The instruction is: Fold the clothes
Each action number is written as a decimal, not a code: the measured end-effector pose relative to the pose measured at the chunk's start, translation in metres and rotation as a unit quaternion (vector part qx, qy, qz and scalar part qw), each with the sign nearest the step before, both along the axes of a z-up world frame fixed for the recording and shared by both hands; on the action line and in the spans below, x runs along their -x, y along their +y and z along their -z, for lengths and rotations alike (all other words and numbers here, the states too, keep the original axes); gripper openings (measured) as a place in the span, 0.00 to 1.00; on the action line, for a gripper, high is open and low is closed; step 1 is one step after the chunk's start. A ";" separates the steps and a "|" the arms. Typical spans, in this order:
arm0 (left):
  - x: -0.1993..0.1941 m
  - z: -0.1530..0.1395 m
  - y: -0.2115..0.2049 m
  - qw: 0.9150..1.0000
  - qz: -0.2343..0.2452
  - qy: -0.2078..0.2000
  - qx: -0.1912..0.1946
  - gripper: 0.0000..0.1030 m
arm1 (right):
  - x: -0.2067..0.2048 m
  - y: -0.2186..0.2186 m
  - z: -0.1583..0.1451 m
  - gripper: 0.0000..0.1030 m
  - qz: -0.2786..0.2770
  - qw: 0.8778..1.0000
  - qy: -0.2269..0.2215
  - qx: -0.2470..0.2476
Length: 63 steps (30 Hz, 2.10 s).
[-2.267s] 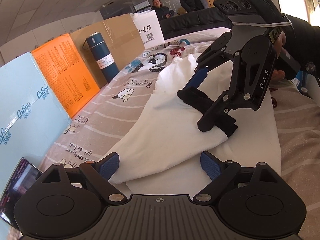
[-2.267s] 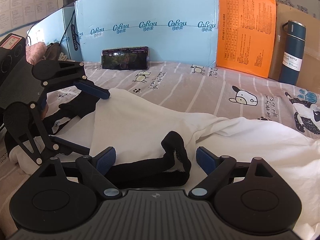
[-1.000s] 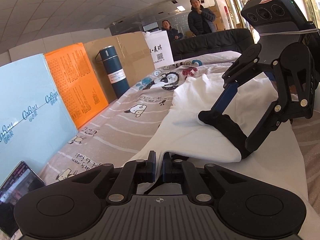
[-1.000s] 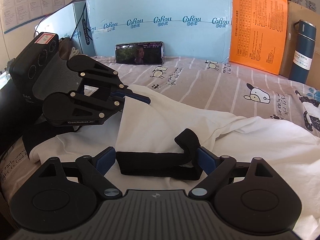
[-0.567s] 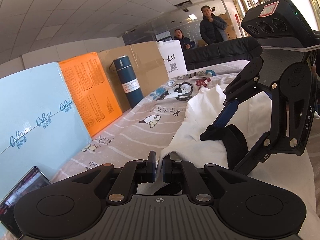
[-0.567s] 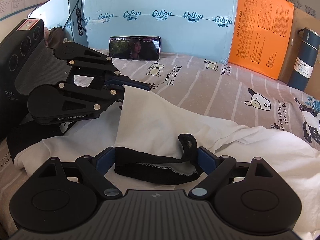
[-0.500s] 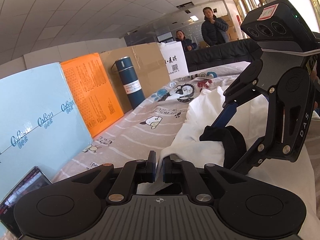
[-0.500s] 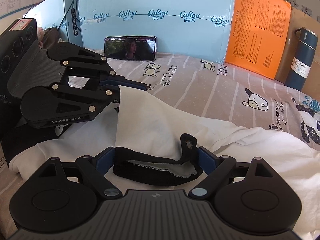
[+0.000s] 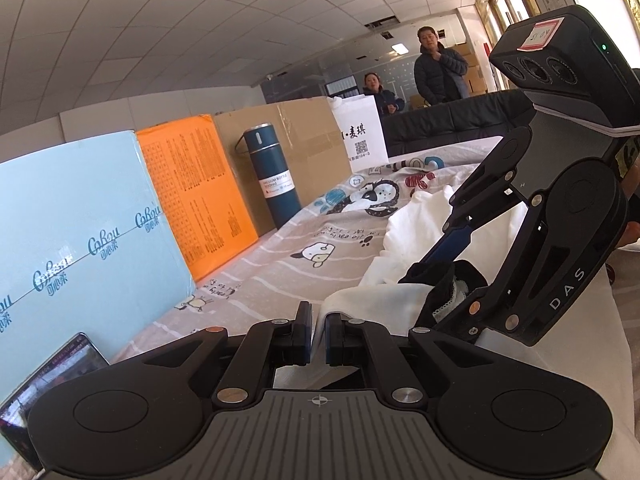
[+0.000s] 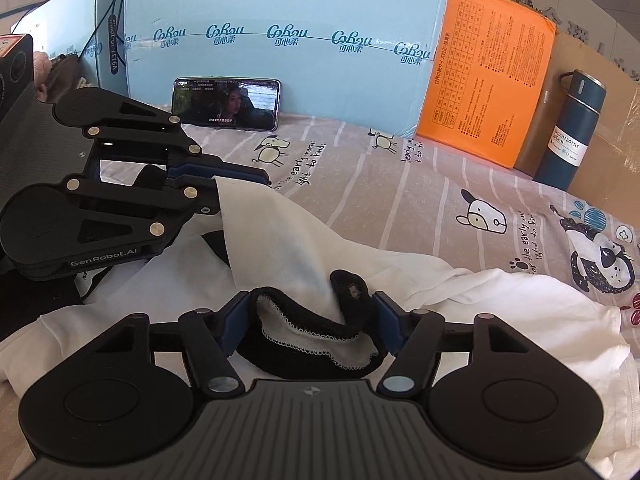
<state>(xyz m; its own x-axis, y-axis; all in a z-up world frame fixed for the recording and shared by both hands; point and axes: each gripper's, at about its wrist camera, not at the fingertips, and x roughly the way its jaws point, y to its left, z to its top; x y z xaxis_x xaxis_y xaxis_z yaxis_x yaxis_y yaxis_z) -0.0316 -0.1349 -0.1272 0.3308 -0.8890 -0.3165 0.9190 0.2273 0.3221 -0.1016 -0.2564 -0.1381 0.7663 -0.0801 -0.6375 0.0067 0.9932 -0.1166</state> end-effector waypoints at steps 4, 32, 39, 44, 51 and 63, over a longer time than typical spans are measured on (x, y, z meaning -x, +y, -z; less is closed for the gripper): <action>-0.001 0.000 0.000 1.000 -0.006 0.000 0.002 0.05 | 0.001 0.000 -0.002 0.43 0.001 1.000 -0.011 0.016; -0.002 0.001 -0.001 0.999 -0.031 -0.012 0.001 0.05 | 0.018 -0.018 -0.004 0.31 0.014 0.997 -0.070 0.026; -0.001 0.001 -0.005 0.999 -0.040 -0.028 -0.007 0.05 | 0.030 -0.026 -0.004 0.31 0.011 0.995 -0.097 0.007; -0.004 -0.002 -0.009 0.998 -0.061 -0.031 -0.009 0.05 | 0.030 -0.032 -0.003 0.32 0.002 0.993 -0.117 -0.007; -0.015 -0.014 -0.014 0.995 -0.096 -0.015 0.010 0.05 | 0.022 -0.040 -0.007 0.33 -0.004 0.989 -0.145 -0.014; -0.028 -0.022 -0.018 0.992 -0.120 -0.004 0.027 0.05 | 0.019 -0.055 0.001 0.52 -0.015 0.990 -0.129 -0.061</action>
